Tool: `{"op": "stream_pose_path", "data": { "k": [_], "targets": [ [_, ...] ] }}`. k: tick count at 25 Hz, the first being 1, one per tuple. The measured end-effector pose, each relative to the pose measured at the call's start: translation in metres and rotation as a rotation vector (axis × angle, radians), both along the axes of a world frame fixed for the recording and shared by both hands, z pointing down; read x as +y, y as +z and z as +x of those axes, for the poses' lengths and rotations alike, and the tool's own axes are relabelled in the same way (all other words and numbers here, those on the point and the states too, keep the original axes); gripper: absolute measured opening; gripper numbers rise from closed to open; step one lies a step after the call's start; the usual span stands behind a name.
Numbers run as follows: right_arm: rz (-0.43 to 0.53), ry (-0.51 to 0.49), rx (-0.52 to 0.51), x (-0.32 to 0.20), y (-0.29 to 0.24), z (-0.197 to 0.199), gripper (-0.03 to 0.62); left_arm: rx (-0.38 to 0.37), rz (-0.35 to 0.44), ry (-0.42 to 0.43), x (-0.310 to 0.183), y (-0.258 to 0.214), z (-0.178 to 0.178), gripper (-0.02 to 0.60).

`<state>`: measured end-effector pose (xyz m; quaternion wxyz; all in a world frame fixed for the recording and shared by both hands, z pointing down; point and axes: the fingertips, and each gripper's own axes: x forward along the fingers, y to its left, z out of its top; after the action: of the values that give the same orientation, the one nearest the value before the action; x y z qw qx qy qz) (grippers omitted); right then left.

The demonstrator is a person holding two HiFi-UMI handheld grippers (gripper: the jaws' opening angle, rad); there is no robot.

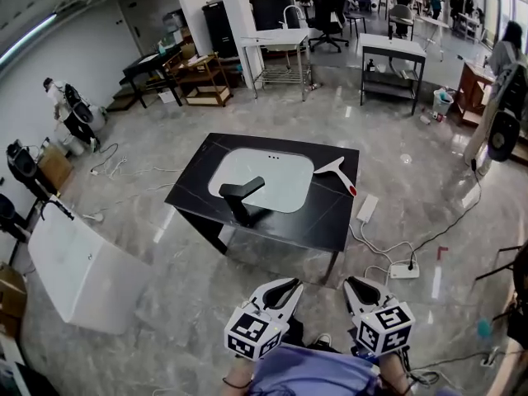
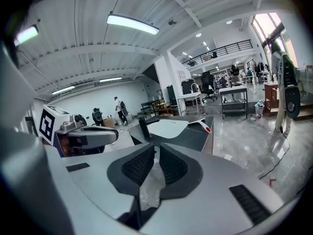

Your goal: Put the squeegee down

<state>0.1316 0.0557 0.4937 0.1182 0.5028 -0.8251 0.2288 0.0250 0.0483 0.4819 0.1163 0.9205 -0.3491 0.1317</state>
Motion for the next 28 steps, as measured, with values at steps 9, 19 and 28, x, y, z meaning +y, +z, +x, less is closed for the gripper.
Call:
{"op": "stream_pose_path", "data": {
  "k": [9, 19, 28],
  "targets": [
    [0.016, -0.035, 0.003, 0.02, 0.003, -0.003, 0.035, -0.026, 0.014, 0.02, 0.03, 0.001, 0.009, 0.043],
    [0.013, -0.033, 0.001, 0.035, 0.009, 0.005, 0.028, -0.029, 0.021, 0.038, 0.043, 0.002, 0.021, 0.043],
    [0.007, 0.019, -0.007, 0.041, 0.011, 0.024, 0.028, -0.033, 0.038, 0.086, 0.043, -0.003, 0.043, 0.044]
  ]
}}
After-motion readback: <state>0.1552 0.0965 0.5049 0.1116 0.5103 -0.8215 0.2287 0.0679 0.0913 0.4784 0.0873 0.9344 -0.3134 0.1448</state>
